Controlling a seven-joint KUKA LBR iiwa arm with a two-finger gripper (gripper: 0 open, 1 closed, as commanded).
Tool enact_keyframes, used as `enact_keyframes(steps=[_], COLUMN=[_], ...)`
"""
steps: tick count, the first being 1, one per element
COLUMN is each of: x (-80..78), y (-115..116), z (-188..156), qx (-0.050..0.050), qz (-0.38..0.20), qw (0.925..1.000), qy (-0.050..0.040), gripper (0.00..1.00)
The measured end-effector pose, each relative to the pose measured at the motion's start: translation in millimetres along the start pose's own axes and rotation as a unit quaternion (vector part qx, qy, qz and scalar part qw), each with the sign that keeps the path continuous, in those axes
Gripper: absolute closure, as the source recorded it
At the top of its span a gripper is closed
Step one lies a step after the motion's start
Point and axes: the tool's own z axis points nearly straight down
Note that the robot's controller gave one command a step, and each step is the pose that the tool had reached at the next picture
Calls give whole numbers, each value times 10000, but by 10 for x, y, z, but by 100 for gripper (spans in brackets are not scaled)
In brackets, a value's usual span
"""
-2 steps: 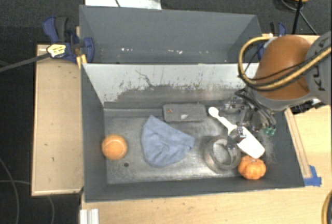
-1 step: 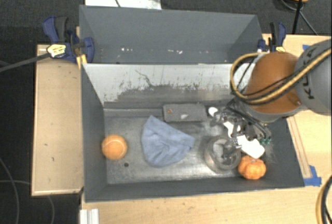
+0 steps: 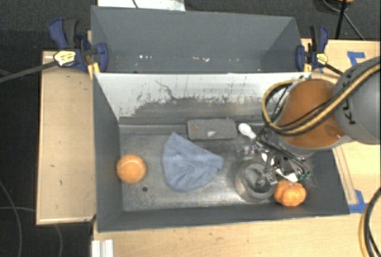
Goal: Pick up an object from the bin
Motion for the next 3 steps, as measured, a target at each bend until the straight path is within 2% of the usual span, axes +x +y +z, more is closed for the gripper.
enact_keyframes(steps=[1, 2, 3], x=[-103, -177, 17], y=[358, 142, -83], z=[-8, -157, -96], qx=[23, -7, 31], qz=[-869, -145, -226], qw=[9962, 9999, 9996], qy=[8, 28, -149], gripper=[0, 0, 100])
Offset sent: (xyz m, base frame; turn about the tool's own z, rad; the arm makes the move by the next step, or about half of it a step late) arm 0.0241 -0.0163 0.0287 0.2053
